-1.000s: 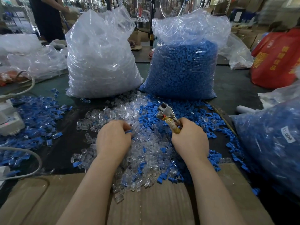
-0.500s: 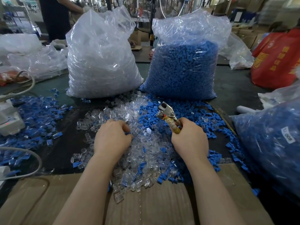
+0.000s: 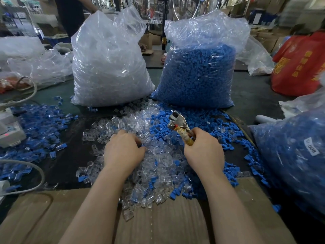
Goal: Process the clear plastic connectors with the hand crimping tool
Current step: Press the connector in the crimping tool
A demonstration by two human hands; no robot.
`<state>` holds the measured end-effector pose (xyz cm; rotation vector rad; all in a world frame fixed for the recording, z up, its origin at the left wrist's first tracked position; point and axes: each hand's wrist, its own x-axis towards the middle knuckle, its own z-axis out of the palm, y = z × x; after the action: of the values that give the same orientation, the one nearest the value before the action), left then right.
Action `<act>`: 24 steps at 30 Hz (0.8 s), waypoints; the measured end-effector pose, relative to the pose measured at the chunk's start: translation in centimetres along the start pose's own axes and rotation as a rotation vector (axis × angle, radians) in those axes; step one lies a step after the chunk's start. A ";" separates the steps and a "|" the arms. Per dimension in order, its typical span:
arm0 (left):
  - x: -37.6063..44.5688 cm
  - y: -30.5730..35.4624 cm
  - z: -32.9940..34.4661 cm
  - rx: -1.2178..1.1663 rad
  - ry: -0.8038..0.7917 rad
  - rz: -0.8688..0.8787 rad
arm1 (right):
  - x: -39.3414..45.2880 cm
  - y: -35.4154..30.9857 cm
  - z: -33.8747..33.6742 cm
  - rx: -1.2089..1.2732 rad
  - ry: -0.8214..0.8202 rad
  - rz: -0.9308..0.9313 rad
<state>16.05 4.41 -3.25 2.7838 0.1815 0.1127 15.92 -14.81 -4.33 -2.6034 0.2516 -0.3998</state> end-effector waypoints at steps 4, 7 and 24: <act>-0.2 0.1 0.1 -0.007 0.025 0.001 | 0.0 0.0 0.1 -0.007 0.004 -0.003; -0.1 0.1 0.2 -0.013 0.042 0.003 | 0.1 0.0 0.1 0.008 0.014 0.007; -1.0 2.8 -0.7 -0.835 -0.048 0.139 | -0.1 -1.0 -0.4 0.648 -0.172 -0.157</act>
<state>15.34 1.92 -1.69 1.9595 -0.0661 0.1206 15.78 -14.13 -3.55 -2.0040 -0.1286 -0.2524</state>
